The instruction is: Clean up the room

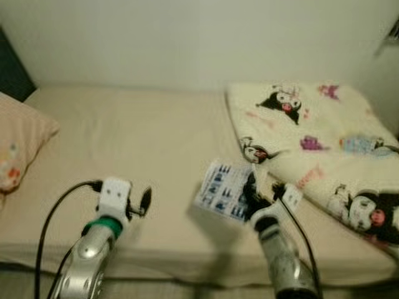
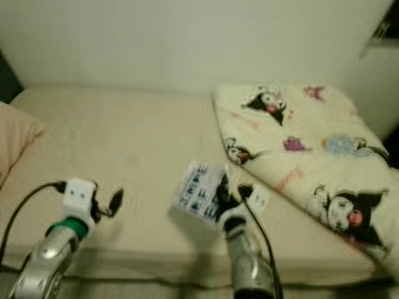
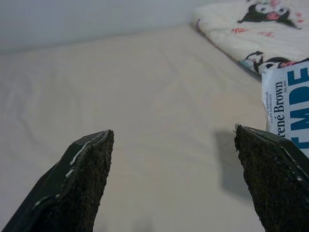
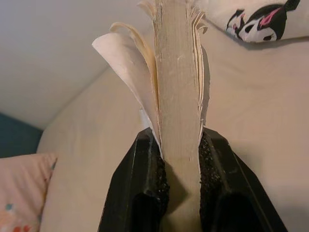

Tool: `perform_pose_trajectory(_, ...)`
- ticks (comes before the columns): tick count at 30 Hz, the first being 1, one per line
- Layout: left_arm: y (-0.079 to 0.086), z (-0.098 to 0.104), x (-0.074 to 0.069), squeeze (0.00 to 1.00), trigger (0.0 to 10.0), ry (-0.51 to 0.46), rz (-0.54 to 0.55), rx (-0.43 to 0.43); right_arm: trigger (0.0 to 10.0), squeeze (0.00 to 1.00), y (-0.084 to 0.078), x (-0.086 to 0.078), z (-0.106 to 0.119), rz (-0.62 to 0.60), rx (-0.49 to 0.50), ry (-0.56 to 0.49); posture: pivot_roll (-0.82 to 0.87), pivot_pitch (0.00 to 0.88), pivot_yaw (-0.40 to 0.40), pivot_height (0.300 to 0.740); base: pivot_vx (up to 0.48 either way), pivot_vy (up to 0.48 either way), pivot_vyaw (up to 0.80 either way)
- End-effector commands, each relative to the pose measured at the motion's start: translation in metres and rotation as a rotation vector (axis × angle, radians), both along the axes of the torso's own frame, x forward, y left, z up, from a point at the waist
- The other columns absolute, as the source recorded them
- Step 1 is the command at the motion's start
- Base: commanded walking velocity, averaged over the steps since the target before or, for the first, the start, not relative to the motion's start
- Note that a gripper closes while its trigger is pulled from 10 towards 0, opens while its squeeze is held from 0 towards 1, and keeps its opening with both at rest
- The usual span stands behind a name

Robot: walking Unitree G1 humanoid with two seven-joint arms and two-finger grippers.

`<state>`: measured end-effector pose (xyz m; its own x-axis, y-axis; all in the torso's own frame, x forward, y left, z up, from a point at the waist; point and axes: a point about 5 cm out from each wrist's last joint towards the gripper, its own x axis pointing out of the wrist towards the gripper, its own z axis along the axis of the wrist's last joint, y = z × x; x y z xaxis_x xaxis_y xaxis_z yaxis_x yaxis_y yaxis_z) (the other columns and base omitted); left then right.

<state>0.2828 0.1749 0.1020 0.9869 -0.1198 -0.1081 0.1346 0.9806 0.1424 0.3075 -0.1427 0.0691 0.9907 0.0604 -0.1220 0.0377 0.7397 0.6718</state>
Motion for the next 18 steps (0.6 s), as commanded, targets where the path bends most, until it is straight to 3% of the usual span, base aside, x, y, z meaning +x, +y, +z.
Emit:
perform_pose_trajectory(1,0.0029,-0.0043,-0.0019,0.0,10.0,0.023,0.013,-0.001,10.0,0.0,0.0033,-0.0022,-0.0011,-0.008,0.019,-0.002,0.17,0.007,0.015,0.697,0.0,0.48,0.0)
perform_pose_trajectory(18,0.0005,-0.0067,-0.0053,0.0,10.0,0.03,0.021,-0.012,10.0,0.0,0.0035,-0.0015,-0.0015,-0.001,0.015,0.005,0.15,0.023,-0.002,0.697,0.0,0.48,0.0)
